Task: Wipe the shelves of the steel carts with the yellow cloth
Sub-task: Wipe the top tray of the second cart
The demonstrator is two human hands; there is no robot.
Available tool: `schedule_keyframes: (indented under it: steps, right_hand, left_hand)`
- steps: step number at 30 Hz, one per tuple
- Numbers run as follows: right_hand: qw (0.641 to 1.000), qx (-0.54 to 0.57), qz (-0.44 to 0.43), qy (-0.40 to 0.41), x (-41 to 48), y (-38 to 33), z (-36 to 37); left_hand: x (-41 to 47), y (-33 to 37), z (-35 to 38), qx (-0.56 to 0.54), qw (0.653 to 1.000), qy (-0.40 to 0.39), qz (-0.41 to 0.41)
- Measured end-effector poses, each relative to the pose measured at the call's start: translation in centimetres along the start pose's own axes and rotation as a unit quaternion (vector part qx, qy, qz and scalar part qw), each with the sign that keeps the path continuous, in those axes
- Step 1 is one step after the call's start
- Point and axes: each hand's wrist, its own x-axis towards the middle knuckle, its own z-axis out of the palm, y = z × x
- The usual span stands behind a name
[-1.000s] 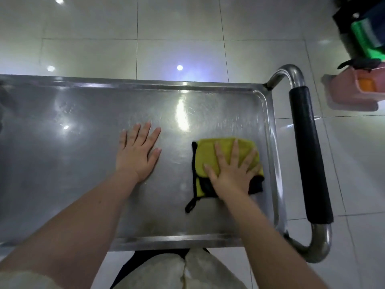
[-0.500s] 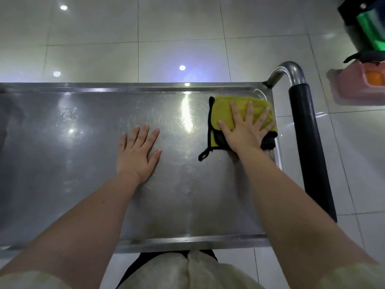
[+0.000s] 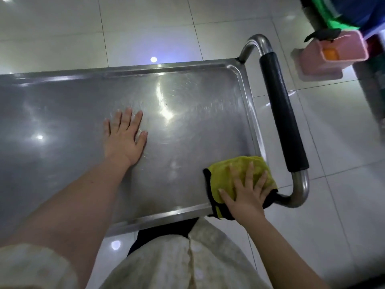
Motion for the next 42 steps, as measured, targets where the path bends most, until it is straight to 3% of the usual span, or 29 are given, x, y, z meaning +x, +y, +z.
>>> schedule_keyframes:
  steps: [3,5,8,12,15,19,26,30,33,37,39,42]
  right_hand:
    - [0.984,0.103,0.140,0.026,1.1,-2.7,0.3]
    - [0.975,0.119,0.187,0.029,1.9,-3.9,0.4]
    - [0.978,0.088,0.185,0.048,2.3,-4.4,1.2]
    - [0.983,0.033,0.162,0.084,2.0,-4.5,2.0]
    - [0.992,-0.015,0.087,0.091,1.8,-3.8,2.0]
    - [0.986,-0.086,-0.098,0.106,2.5,-2.8,1.6]
    - [0.906,-0.182,-0.362,0.121,2.4,-10.0,2.8]
    - [0.871,-0.208,-0.431,0.108,1.0,-14.6,3.8]
    - [0.891,-0.188,-0.400,0.104,-0.4,-16.4,4.5]
    - [0.961,-0.101,-0.222,0.127,-2.7,-19.4,6.5]
    - [0.969,-0.085,-0.185,0.140,-3.0,-20.0,7.2]
    - [0.965,-0.070,-0.201,0.156,-2.2,-18.8,6.9]
  left_hand:
    - [0.0,-0.2,-0.3,-0.015,1.000,-0.017,0.016]
    - [-0.1,-0.6,-0.7,-0.045,0.998,-0.008,0.031]
    - [-1.7,-2.0,-1.0,-0.071,0.995,0.052,0.037]
    - [-4.3,-4.5,-0.4,-0.041,0.998,0.017,0.035]
    - [-4.9,-4.9,0.2,-0.039,0.999,0.002,0.022]
    - [-4.7,-4.5,0.7,-0.013,1.000,0.014,0.019]
    - [-4.8,-5.0,1.4,-0.014,0.999,0.026,0.027]
    - [-4.9,-5.2,1.4,-0.024,0.999,0.031,0.029]
    - [-5.3,-5.2,1.4,-0.027,0.999,0.029,0.028]
    - [-5.3,-5.3,1.3,-0.026,0.999,0.022,0.026]
    - [-5.3,-5.3,1.3,-0.032,0.999,0.025,0.024]
    - [-5.3,-5.2,1.4,-0.036,0.999,0.027,0.023]
